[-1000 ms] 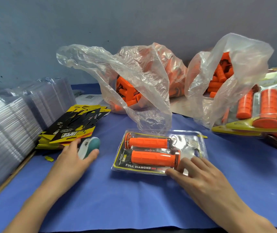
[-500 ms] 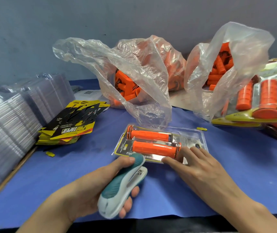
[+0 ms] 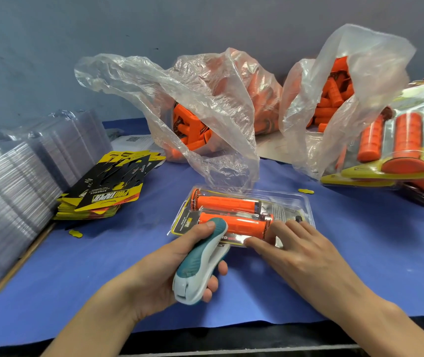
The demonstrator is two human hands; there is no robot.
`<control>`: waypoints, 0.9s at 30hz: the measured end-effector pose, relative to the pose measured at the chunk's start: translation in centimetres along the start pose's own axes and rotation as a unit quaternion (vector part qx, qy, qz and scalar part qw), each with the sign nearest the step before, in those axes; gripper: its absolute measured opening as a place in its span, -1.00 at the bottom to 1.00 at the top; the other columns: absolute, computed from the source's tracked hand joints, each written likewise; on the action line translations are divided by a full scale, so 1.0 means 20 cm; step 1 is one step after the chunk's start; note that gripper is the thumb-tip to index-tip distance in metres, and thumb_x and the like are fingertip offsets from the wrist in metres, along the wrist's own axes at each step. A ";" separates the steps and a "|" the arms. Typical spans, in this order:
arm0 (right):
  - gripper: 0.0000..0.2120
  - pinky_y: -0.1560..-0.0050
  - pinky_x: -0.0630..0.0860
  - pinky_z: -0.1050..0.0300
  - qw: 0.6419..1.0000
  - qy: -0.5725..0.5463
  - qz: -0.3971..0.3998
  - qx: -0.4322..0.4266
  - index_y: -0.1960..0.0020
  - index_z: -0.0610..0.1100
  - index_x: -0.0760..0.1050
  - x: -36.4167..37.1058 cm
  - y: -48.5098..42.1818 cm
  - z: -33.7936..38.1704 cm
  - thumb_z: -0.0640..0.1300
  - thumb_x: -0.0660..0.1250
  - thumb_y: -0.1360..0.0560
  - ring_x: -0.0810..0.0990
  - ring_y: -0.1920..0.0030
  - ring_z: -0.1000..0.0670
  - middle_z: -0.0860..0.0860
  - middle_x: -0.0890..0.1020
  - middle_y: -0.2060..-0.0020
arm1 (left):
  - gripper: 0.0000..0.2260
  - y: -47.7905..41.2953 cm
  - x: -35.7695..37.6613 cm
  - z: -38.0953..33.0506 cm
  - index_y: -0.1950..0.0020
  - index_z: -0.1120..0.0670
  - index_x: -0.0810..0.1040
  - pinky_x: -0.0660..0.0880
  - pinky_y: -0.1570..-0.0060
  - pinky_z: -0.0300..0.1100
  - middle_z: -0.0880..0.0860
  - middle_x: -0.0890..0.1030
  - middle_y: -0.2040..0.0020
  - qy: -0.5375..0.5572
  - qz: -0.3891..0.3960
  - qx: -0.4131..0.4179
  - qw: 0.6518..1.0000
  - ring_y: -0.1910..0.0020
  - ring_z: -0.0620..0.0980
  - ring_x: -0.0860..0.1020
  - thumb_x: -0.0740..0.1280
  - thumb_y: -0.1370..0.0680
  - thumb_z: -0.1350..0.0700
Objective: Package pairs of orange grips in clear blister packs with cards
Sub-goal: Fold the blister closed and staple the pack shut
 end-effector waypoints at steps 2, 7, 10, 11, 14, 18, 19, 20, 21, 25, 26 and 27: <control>-0.61 0.27 0.48 0.01 1.000 0.002 0.000 -0.002 -0.16 -0.03 0.60 0.00 0.00 0.00 -0.28 0.14 -0.47 0.47 0.27 -0.11 -0.04 0.54 0.15 | -0.59 -0.01 0.00 0.00 -0.09 0.10 0.62 0.52 0.41 -0.15 0.21 0.58 0.13 0.006 -0.002 0.003 1.000 0.38 0.08 0.52 0.36 -0.50 -0.21; -0.61 0.28 0.48 0.02 1.000 0.001 -0.004 -0.004 -0.14 -0.03 0.61 0.00 -0.01 0.01 -0.28 0.12 -0.48 0.48 0.28 -0.11 -0.04 0.55 0.15 | -0.56 -0.02 -0.01 0.02 -0.10 0.15 0.65 0.53 0.41 -0.13 0.22 0.60 0.12 -0.005 -0.021 0.017 1.000 0.37 0.09 0.53 0.39 -0.47 -0.20; -0.62 0.29 0.49 0.02 1.000 -0.001 -0.009 -0.007 -0.12 -0.03 0.62 -0.01 -0.01 0.01 -0.26 0.10 -0.50 0.48 0.29 -0.10 -0.04 0.56 0.16 | -0.54 -0.03 -0.01 0.03 -0.09 0.18 0.65 0.53 0.41 -0.13 0.22 0.61 0.12 -0.008 -0.031 0.025 0.999 0.37 0.09 0.53 0.38 -0.48 -0.20; -0.62 0.29 0.50 0.02 1.000 0.000 -0.011 -0.007 -0.12 -0.03 0.63 -0.01 -0.01 0.01 -0.26 0.11 -0.50 0.48 0.29 -0.10 -0.04 0.57 0.16 | -0.53 -0.03 -0.01 0.03 -0.08 0.19 0.65 0.52 0.41 -0.13 0.22 0.61 0.12 -0.007 -0.033 0.028 0.999 0.37 0.09 0.53 0.38 -0.47 -0.21; -0.63 0.29 0.51 0.03 1.000 0.001 -0.012 -0.012 -0.11 -0.03 0.63 -0.01 -0.01 0.01 -0.26 0.12 -0.49 0.50 0.29 -0.10 -0.04 0.57 0.16 | -0.53 -0.03 -0.01 0.04 -0.02 0.19 0.67 0.53 0.40 -0.13 0.22 0.62 0.11 -0.011 -0.040 0.036 0.998 0.37 0.09 0.54 0.40 -0.44 -0.22; -0.61 0.29 0.49 0.04 1.000 0.003 -0.011 -0.014 -0.11 -0.02 0.63 -0.01 -0.01 0.02 -0.27 0.12 -0.47 0.50 0.29 -0.09 -0.03 0.57 0.16 | -0.50 -0.04 -0.01 0.06 0.01 0.18 0.69 0.53 0.37 -0.12 0.24 0.60 0.11 -0.014 -0.046 0.039 0.998 0.36 0.10 0.54 0.42 -0.42 -0.26; -0.61 0.29 0.48 0.04 1.000 0.005 -0.010 -0.014 -0.11 -0.02 0.63 -0.01 -0.01 0.02 -0.27 0.12 -0.47 0.49 0.29 -0.09 -0.03 0.57 0.16 | -0.48 -0.04 -0.01 0.06 0.01 0.18 0.69 0.53 0.36 -0.12 0.26 0.59 0.11 -0.015 -0.048 0.039 0.998 0.35 0.12 0.54 0.43 -0.41 -0.28; -0.61 0.29 0.47 0.05 1.000 0.005 -0.009 -0.014 -0.12 -0.02 0.63 -0.01 -0.01 0.02 -0.27 0.12 -0.47 0.49 0.29 -0.09 -0.03 0.57 0.16 | -0.46 -0.04 -0.02 0.06 0.00 0.19 0.69 0.53 0.35 -0.12 0.29 0.58 0.11 -0.017 -0.048 0.037 0.998 0.35 0.13 0.53 0.46 -0.40 -0.30; -0.61 0.29 0.46 0.05 1.000 0.005 -0.009 -0.014 -0.13 -0.03 0.63 -0.01 -0.01 0.02 -0.27 0.12 -0.47 0.49 0.29 -0.09 -0.03 0.56 0.16 | -0.43 -0.04 -0.02 0.06 0.00 0.19 0.69 0.53 0.33 -0.11 0.30 0.57 0.10 -0.020 -0.050 0.035 0.998 0.34 0.14 0.53 0.47 -0.37 -0.32; -0.65 0.27 0.46 0.03 1.000 0.024 -0.009 -0.018 -0.14 -0.02 0.61 0.00 0.00 0.02 -0.27 0.15 -0.50 0.48 0.28 -0.09 -0.03 0.55 0.15 | -0.42 -0.04 -0.02 0.06 0.00 0.17 0.69 0.55 0.33 -0.11 0.30 0.58 0.10 -0.025 -0.050 0.031 0.998 0.33 0.15 0.54 0.49 -0.33 -0.33; -0.68 0.26 0.46 0.02 0.999 0.028 -0.017 -0.011 -0.12 -0.02 0.61 0.00 0.00 0.03 -0.26 0.19 -0.51 0.47 0.27 -0.09 -0.03 0.55 0.15 | -0.42 -0.04 -0.02 0.06 0.00 0.16 0.69 0.55 0.33 -0.11 0.29 0.59 0.11 -0.024 -0.049 0.032 0.998 0.33 0.15 0.55 0.49 -0.33 -0.33; -0.73 0.24 0.47 0.00 0.999 0.030 -0.031 0.002 -0.12 -0.02 0.60 0.00 0.00 0.03 -0.24 0.23 -0.51 0.46 0.26 -0.10 -0.03 0.55 0.14 | -0.43 -0.04 -0.02 0.06 0.01 0.16 0.69 0.55 0.34 -0.11 0.28 0.60 0.11 -0.021 -0.048 0.033 0.998 0.33 0.15 0.55 0.49 -0.33 -0.33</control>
Point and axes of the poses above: each hand's wrist, its own y-axis away from the middle knuckle, its own x-axis out of the palm, z = x × y, the point moved 6 cm from there along -y, towards the middle knuckle
